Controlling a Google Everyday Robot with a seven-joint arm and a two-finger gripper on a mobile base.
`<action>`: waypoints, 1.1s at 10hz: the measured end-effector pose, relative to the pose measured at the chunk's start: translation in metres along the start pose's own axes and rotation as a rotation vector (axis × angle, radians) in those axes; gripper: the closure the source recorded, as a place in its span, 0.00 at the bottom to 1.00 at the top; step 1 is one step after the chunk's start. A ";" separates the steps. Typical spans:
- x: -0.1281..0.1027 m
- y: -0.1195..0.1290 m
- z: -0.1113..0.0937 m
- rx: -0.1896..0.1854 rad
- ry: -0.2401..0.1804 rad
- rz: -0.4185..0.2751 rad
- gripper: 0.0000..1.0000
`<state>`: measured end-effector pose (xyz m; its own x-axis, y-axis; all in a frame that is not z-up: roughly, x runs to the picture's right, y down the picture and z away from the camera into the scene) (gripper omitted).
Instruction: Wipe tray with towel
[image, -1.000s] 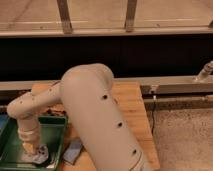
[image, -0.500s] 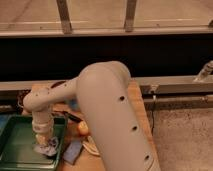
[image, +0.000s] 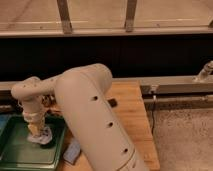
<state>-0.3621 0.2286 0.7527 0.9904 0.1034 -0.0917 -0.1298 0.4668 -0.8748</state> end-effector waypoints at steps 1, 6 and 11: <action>-0.004 0.009 0.003 -0.004 0.008 -0.018 1.00; 0.018 0.070 0.031 -0.036 0.010 -0.004 1.00; 0.060 0.029 0.017 -0.024 -0.009 0.116 1.00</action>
<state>-0.3071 0.2632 0.7303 0.9684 0.1630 -0.1887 -0.2418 0.4300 -0.8698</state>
